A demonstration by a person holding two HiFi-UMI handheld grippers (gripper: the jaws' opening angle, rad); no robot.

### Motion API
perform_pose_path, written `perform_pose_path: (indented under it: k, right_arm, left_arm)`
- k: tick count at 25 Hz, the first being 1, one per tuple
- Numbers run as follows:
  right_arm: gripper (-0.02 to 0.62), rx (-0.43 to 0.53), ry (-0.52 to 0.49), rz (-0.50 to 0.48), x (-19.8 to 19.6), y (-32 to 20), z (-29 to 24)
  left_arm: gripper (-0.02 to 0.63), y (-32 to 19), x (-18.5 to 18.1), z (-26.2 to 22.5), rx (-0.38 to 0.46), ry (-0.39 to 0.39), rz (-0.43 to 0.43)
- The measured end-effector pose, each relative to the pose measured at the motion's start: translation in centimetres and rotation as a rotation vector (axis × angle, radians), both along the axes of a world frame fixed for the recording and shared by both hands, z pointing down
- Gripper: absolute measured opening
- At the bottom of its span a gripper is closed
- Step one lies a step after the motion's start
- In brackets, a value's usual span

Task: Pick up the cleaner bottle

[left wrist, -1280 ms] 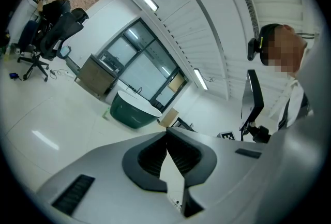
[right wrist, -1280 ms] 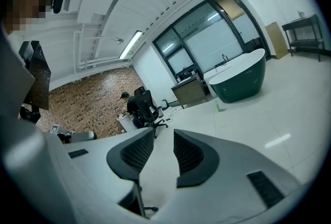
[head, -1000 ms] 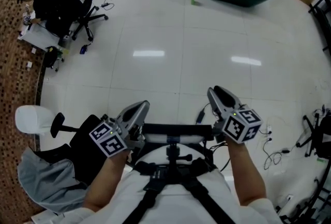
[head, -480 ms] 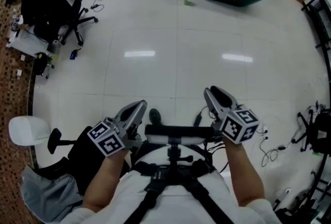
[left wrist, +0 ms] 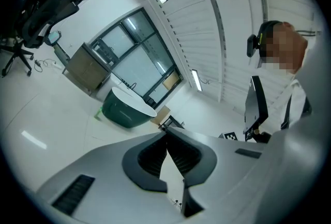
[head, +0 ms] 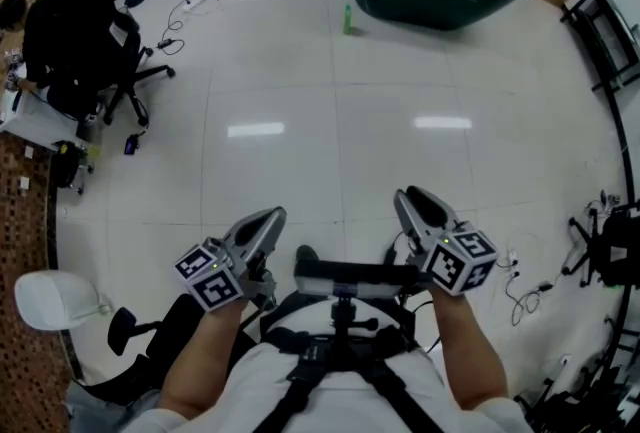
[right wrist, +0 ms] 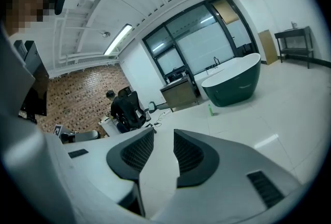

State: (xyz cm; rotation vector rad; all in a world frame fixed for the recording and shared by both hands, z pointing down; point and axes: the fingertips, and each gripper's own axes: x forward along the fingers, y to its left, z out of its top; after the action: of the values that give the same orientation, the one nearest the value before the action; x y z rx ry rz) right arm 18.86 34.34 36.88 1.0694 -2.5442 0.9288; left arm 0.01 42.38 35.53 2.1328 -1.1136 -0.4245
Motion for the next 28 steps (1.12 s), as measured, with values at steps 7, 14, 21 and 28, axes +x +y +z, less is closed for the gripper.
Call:
perform_pose_path:
  k: [7,14,21,28]
  right_arm:
    - [0.112,0.028,0.018,0.042,-2.3,-2.6,-0.4]
    - [0.112,0.032,0.008,0.039,-4.0,-5.6,-0.1]
    - [0.112,0.016,-0.007,-0.004,-4.7,-11.6,1.2]
    - [0.112,0.062,0.023,-0.056,-3.9,-19.5,0.7]
  left_arm:
    - [-0.008,-1.8,-4.1,0.8,-0.012,0.005,0.002]
    - [-0.008,-4.4,-5.1,1.0,-0.024,-0.009,0.017]
    - [-0.008,-9.6,-4.9,1.2,-0.045,-0.042,-0.015]
    - [-0.008,-16.4,-3.7,0.5,-0.047,-0.064,-0.07]
